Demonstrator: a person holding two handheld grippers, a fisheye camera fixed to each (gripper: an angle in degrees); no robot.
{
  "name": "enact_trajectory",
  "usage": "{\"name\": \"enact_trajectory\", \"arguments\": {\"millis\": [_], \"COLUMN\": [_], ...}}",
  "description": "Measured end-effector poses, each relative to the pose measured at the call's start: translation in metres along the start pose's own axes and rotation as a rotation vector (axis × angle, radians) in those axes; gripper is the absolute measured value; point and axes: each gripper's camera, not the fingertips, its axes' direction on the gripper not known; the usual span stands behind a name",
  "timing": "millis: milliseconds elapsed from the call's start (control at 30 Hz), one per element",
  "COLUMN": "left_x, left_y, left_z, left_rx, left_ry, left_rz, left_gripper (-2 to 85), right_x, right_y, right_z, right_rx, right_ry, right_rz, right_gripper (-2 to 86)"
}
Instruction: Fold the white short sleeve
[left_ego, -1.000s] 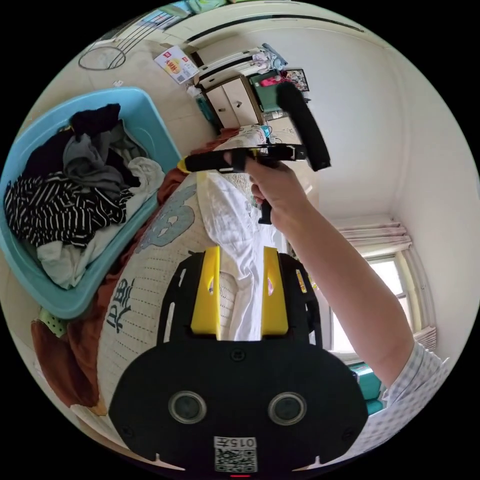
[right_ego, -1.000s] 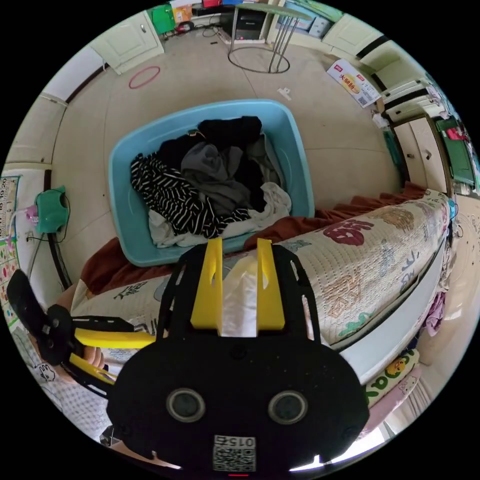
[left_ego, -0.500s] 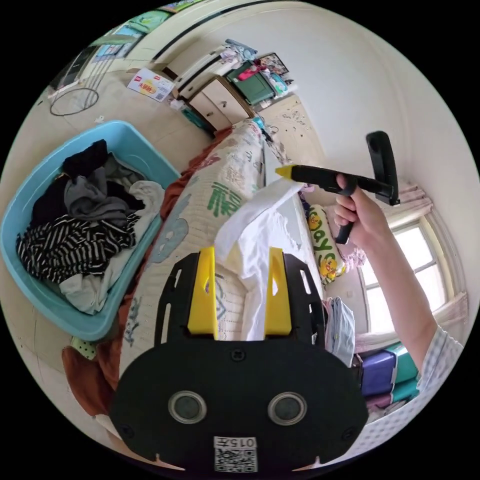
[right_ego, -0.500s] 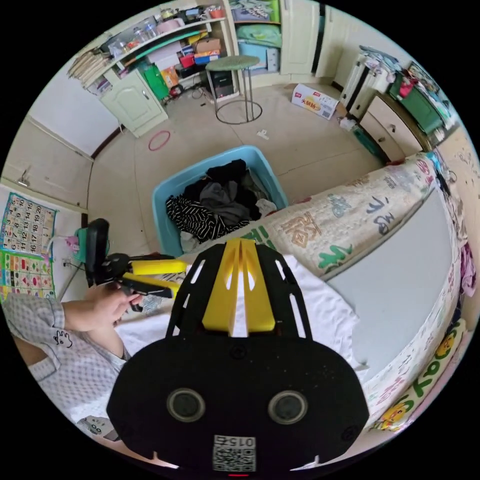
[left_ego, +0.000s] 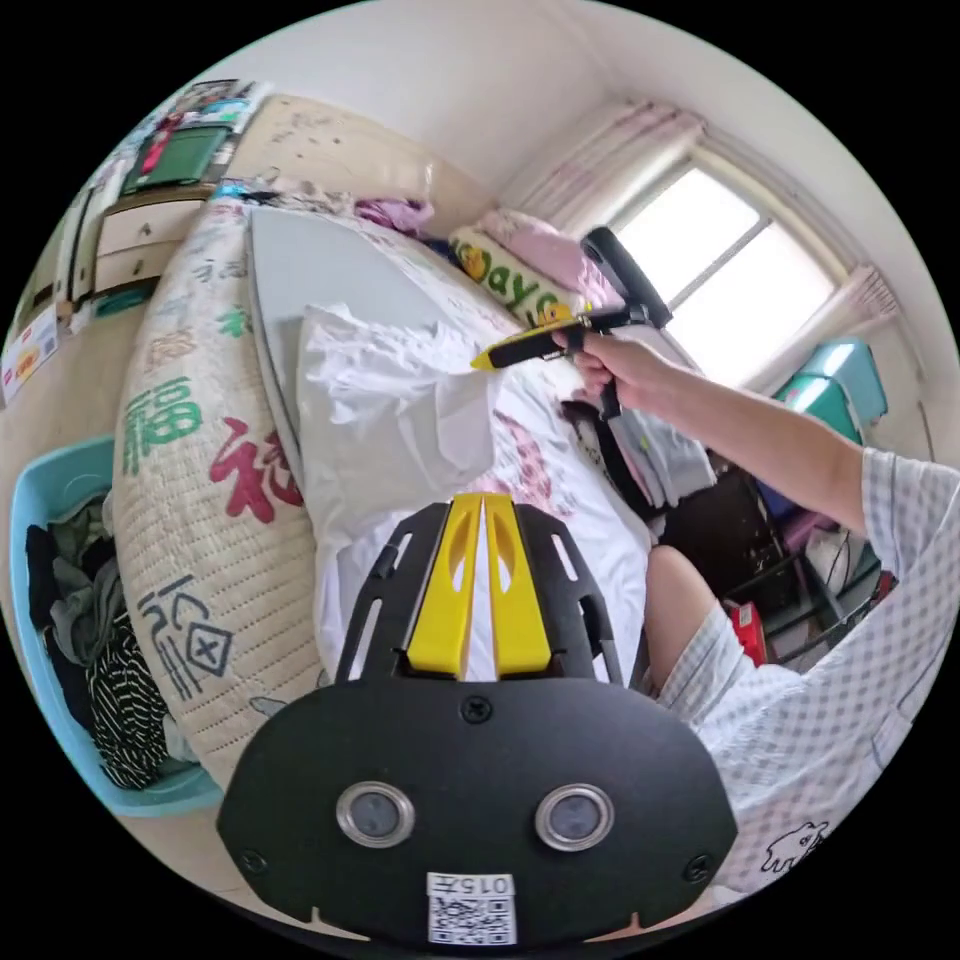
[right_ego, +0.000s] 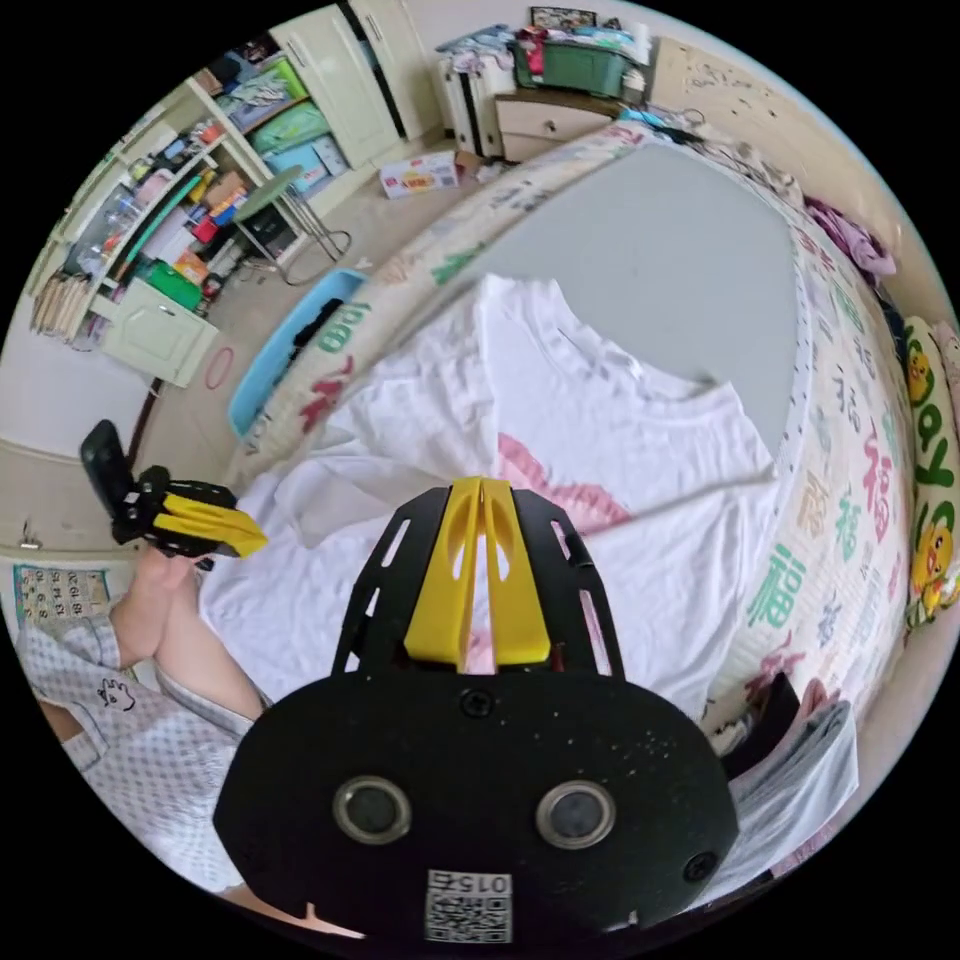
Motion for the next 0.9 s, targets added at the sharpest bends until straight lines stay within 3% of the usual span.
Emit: {"name": "enact_trajectory", "arguments": {"millis": [67,167,267,467,600,767,900], "left_x": [0.01,0.014,-0.001,-0.012,0.025,0.067,0.048], "left_y": [-0.01,-0.02,-0.033,-0.059,-0.072,-0.106,-0.124], "left_z": [-0.004,-0.028,-0.031,-0.02,-0.015,0.011,0.026], "left_rx": [0.021,0.117,0.083,0.025,0.104,0.036,-0.077], "left_ry": [-0.007,-0.066,-0.163,-0.041,0.01,-0.24,-0.266], "left_rz": [0.042,0.083,0.029,-0.014,0.076,0.131,0.026], "left_gripper": [0.3,1.2,3.5,5.8,8.1,12.1,10.0], "right_x": [0.022,0.043,0.035,-0.013,0.001,0.038,0.056], "right_y": [0.01,0.02,0.023,0.022,0.02,0.042,0.05], "right_z": [0.012,0.002,-0.006,0.013,0.021,0.028,0.027], "right_rx": [-0.064,-0.002,0.027,0.037,0.059,0.003,0.018], "right_ry": [0.058,0.031,-0.051,-0.117,-0.081,0.015,-0.033], "right_rz": [0.045,0.104,0.017,-0.146,-0.137,-0.088,-0.032], "right_gripper": [-0.3,0.2,1.9,5.7,8.7,10.4,9.6]}}
